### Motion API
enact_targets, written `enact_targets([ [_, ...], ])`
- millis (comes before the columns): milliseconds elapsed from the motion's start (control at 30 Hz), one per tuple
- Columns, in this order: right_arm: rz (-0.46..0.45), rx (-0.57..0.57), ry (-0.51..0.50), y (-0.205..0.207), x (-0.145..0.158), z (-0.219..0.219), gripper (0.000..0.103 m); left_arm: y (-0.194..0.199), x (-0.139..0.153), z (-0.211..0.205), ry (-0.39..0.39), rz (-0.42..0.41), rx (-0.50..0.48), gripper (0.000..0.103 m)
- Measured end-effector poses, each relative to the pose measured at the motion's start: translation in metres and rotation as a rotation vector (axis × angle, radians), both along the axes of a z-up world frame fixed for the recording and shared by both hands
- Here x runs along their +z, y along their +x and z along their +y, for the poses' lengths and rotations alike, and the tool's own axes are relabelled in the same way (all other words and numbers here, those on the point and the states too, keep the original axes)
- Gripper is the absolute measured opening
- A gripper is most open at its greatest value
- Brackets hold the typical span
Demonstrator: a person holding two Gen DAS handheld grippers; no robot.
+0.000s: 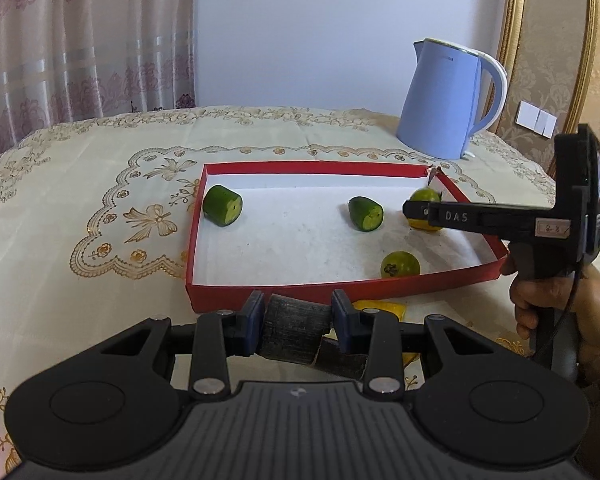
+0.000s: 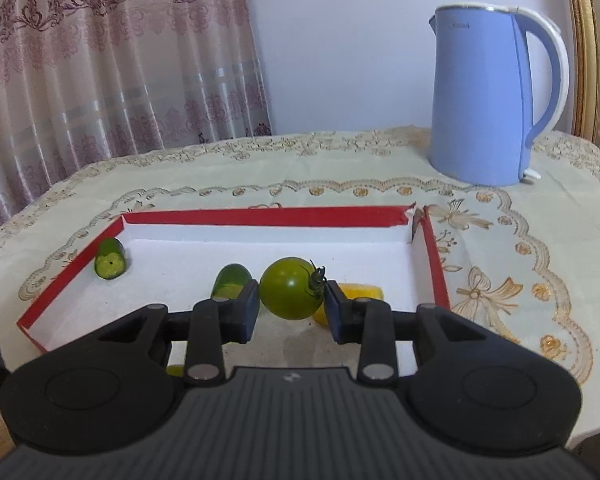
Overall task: Organize fruits
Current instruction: 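Lower the green tomato into the tray and open the right gripper while the left gripper holds the eggplant piece, then carry the dark eggplant piece into the tray and open the left gripper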
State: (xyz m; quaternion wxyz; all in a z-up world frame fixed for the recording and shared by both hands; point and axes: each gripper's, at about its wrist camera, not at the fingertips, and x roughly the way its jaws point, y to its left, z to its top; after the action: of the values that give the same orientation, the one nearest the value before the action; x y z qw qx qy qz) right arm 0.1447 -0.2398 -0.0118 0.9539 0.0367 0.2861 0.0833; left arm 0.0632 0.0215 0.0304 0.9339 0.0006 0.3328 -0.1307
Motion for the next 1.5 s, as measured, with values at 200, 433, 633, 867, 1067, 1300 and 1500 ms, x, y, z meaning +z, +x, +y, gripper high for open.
enact_targets([
  [200,-0.041,-0.029,0.031,-0.012,0.006,-0.008,0.043,-0.001,0.001,0.002,-0.018,-0.001,0.001,0.035],
  [433,-0.223,-0.189,0.263,-0.050,0.011,-0.042,0.088,-0.002,0.006,-0.001,-0.059,-0.020,-0.020,0.035],
  [633,-0.221,-0.205,0.358,-0.047,-0.003,-0.056,0.088,0.001,0.008,-0.011,-0.020,-0.052,-0.028,0.035],
  [867,-0.281,-0.148,0.310,-0.053,-0.002,-0.045,0.090,0.015,0.011,-0.021,-0.007,-0.079,-0.029,0.035],
  [1067,-0.256,-0.145,0.334,-0.051,-0.002,-0.049,0.095,0.021,0.014,-0.026,0.027,-0.115,-0.022,0.035],
  [1300,-0.226,-0.137,0.366,-0.050,-0.003,-0.054,0.095,0.034,0.013,-0.026,0.033,-0.108,-0.022,0.035],
  [1500,-0.197,-0.094,0.395,-0.059,0.005,-0.052,0.095,0.056,0.012,-0.026,0.048,-0.100,-0.016,0.035],
])
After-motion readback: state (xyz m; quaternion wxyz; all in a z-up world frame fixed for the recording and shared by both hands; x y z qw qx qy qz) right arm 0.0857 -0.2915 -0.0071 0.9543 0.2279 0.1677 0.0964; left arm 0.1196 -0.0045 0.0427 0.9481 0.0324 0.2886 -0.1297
